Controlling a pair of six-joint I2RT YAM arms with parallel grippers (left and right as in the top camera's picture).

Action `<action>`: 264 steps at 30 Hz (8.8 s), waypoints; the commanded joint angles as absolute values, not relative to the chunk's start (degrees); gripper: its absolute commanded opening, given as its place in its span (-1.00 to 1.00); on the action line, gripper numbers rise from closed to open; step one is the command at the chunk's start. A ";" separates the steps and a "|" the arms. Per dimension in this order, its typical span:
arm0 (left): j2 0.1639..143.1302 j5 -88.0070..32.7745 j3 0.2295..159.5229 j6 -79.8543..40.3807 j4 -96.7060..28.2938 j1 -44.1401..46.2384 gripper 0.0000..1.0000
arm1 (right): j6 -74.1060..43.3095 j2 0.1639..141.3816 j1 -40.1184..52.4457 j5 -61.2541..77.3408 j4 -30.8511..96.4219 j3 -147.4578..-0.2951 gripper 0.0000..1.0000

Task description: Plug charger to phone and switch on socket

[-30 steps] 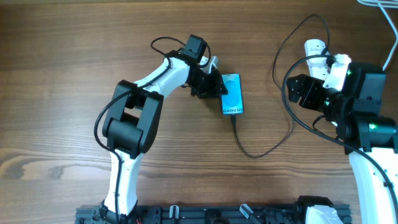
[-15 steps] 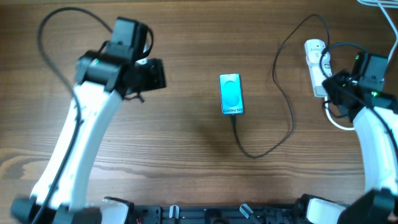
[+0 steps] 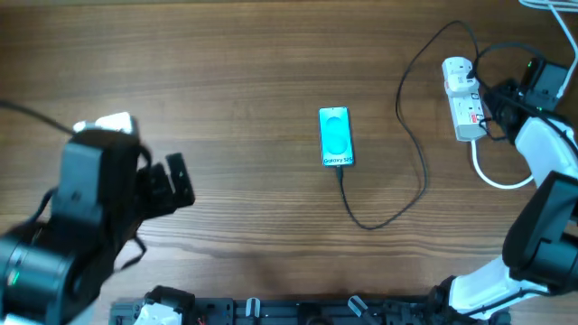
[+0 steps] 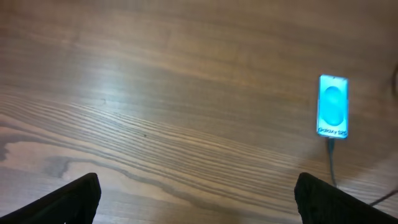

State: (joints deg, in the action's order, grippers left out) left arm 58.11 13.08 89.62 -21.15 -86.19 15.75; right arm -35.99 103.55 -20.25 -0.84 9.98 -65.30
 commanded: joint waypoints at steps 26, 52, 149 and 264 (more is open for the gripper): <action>52.12 14.61 89.82 -22.98 -86.67 15.86 0.99 | -28.49 113.08 -15.42 -5.63 3.22 -67.07 -0.91; 52.12 14.41 89.82 -22.98 -86.74 15.86 1.00 | -27.07 116.88 -14.37 -5.15 6.09 -70.02 -0.91; 52.12 15.07 89.82 -22.94 -91.18 15.86 1.00 | -6.02 0.21 -3.40 1.43 -0.21 -0.30 0.99; 0.16 -0.21 0.36 -9.43 -4.25 -1.72 1.00 | -6.02 0.21 -3.40 1.43 -0.21 -0.30 0.99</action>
